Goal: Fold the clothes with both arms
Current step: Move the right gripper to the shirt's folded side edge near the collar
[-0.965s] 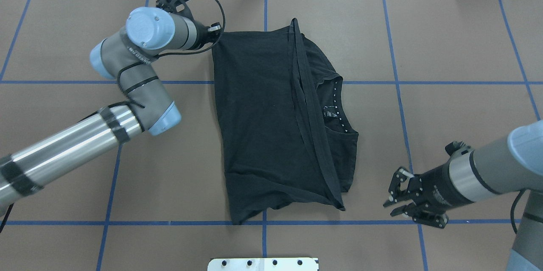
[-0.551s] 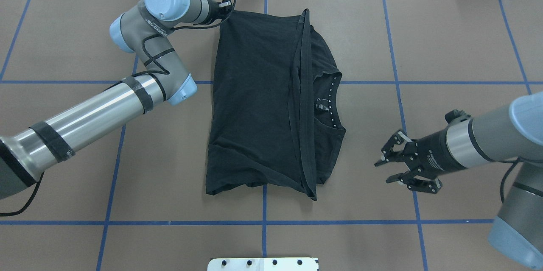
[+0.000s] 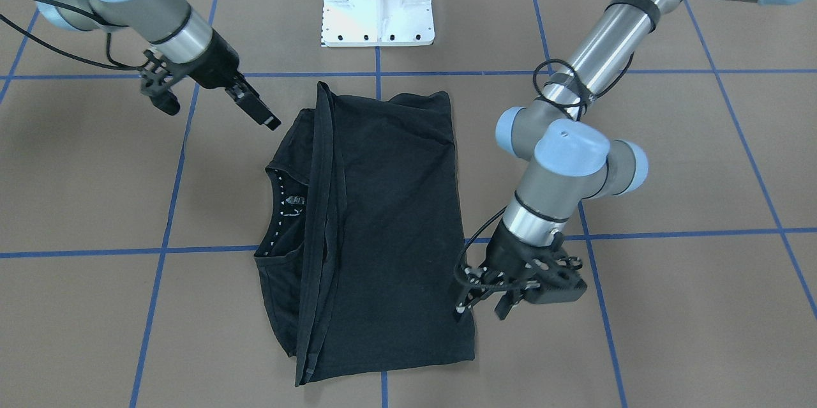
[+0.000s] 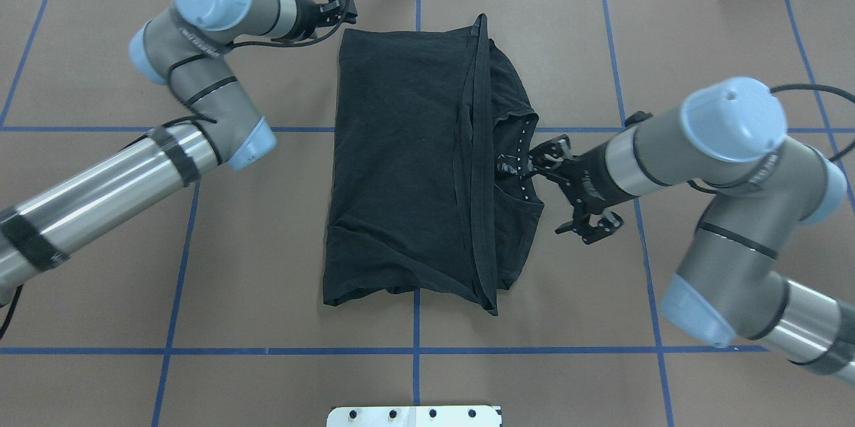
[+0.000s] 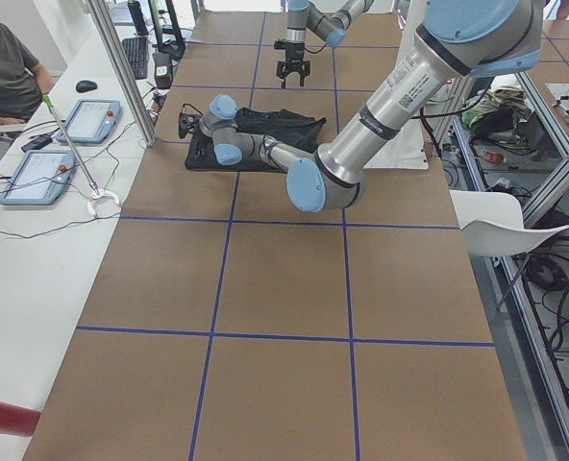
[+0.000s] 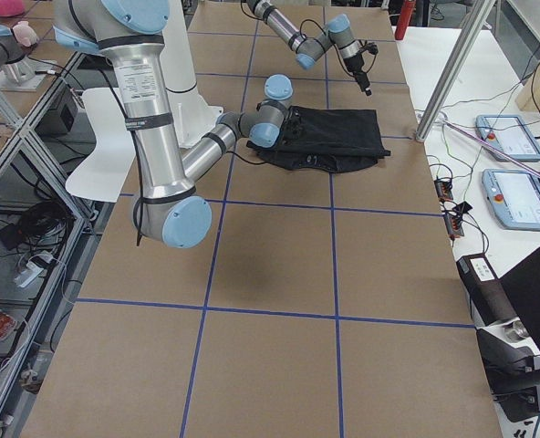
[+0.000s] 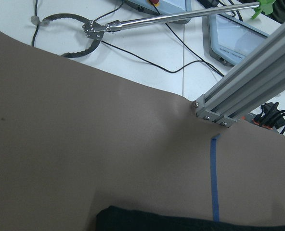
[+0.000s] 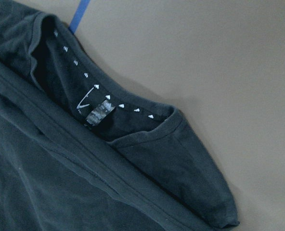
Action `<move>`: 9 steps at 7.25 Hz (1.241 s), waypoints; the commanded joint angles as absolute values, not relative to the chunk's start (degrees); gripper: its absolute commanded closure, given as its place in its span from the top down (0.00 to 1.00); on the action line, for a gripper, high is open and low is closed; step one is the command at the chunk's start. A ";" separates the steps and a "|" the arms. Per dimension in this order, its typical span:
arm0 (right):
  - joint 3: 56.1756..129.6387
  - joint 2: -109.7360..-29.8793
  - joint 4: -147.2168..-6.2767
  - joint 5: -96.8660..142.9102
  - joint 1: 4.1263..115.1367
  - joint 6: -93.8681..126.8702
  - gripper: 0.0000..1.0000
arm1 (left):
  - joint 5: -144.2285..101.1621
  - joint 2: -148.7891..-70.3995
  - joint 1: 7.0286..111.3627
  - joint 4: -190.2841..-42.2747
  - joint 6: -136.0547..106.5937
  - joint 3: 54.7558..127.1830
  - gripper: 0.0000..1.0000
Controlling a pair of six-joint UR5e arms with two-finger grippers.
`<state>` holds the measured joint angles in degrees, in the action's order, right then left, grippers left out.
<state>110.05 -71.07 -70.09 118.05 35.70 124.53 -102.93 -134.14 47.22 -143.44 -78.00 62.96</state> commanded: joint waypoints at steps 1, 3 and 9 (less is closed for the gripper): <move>108.55 -59.56 -88.42 109.90 28.95 112.30 0.80 | -104.59 -125.45 47.29 -143.26 -77.96 72.31 1.00; 108.19 -57.30 -94.56 107.16 23.84 92.47 0.30 | -104.50 -123.14 47.29 -143.26 -78.39 74.44 1.00; 108.63 -56.95 -107.13 100.30 16.18 53.63 0.66 | -104.50 -120.59 47.02 -143.70 -81.82 74.62 1.00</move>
<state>108.78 -56.91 -106.39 101.74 17.41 56.48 -104.50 -121.31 47.07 -143.51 -80.76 74.55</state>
